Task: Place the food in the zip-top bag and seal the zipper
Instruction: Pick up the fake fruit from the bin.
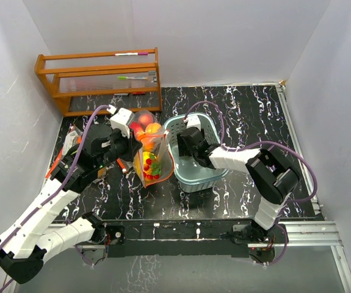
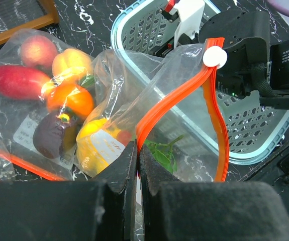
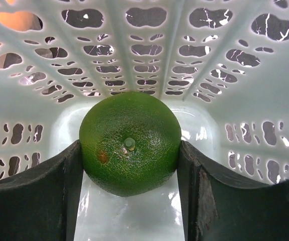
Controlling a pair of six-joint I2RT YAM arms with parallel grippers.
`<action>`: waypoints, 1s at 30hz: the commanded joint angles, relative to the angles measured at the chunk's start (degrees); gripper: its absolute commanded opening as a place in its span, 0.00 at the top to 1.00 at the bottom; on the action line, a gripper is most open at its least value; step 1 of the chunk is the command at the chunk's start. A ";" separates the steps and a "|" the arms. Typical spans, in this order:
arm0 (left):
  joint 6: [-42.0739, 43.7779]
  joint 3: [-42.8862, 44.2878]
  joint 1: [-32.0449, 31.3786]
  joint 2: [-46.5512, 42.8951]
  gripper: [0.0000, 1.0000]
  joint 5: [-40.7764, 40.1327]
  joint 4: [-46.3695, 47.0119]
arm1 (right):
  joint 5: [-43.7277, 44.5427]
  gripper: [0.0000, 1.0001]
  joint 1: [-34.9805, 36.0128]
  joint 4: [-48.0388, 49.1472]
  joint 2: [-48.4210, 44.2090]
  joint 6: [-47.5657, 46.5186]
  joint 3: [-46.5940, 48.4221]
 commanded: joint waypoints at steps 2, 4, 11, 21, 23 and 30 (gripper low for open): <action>0.04 0.14 -0.01 -0.89 1.00 0.22 1.29 | 1.71 0.82 -0.14 -1.58 -7.55 1.27 -1.55; 0.17 0.33 0.03 -0.78 1.00 0.12 1.14 | 1.36 0.84 -0.16 -2.91 -12.79 2.00 -2.96; 0.19 0.28 0.10 -0.42 1.00 -0.78 1.07 | -6.22 0.84 -0.11 -9.62 -30.46 1.03 -3.64; -0.07 0.37 0.05 1.74 1.00 -0.10 1.58 | -40.89 0.84 0.08 -5.25 -51.82 2.42 -5.19; -0.13 0.78 0.09 2.08 1.00 0.09 1.51 | -45.86 0.84 0.78 -2.80 -52.41 4.23 -5.32; -0.48 2.23 0.10 2.65 1.00 1.53 0.84 | -43.46 0.84 11.46 2.98 -46.91 5.62 -5.85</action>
